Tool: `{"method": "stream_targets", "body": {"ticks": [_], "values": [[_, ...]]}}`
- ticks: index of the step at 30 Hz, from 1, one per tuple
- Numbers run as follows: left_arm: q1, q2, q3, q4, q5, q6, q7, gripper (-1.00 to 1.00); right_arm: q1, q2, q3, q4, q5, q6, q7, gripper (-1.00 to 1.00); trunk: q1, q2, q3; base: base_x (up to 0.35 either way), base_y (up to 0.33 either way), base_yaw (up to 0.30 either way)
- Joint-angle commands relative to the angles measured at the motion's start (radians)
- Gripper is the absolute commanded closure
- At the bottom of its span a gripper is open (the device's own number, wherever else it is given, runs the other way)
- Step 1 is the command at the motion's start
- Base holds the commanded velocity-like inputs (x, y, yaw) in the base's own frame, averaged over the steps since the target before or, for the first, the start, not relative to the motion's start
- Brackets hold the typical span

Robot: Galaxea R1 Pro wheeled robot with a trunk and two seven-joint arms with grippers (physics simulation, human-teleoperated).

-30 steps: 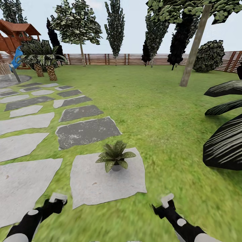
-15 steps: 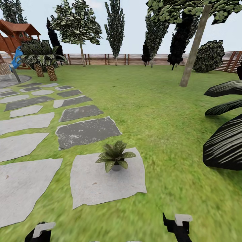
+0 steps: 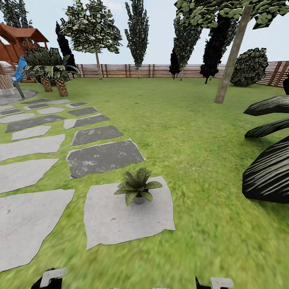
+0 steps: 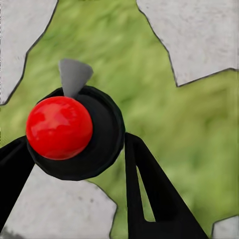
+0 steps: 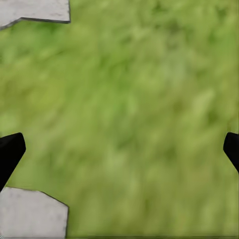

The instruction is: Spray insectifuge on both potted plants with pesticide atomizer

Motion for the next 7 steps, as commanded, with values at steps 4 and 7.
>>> {"method": "stream_targets", "body": {"ticks": [4,7], "values": [[0.023,0.006,0.009,-0.008,-0.002,-0.008,-0.006,1.00,0.001,0.000,0.009,0.000,-0.002,-0.001,-0.006,-1.00,0.000,0.000,-0.001,0.000,0.000,0.000],[0.028,0.004,0.008,-0.011,-0.002,-0.008,-0.006,1.00,0.001,0.000,0.009,0.000,-0.002,-0.001,-0.006,-1.00,0.000,0.000,-0.001,0.000,0.000,0.000]]}}
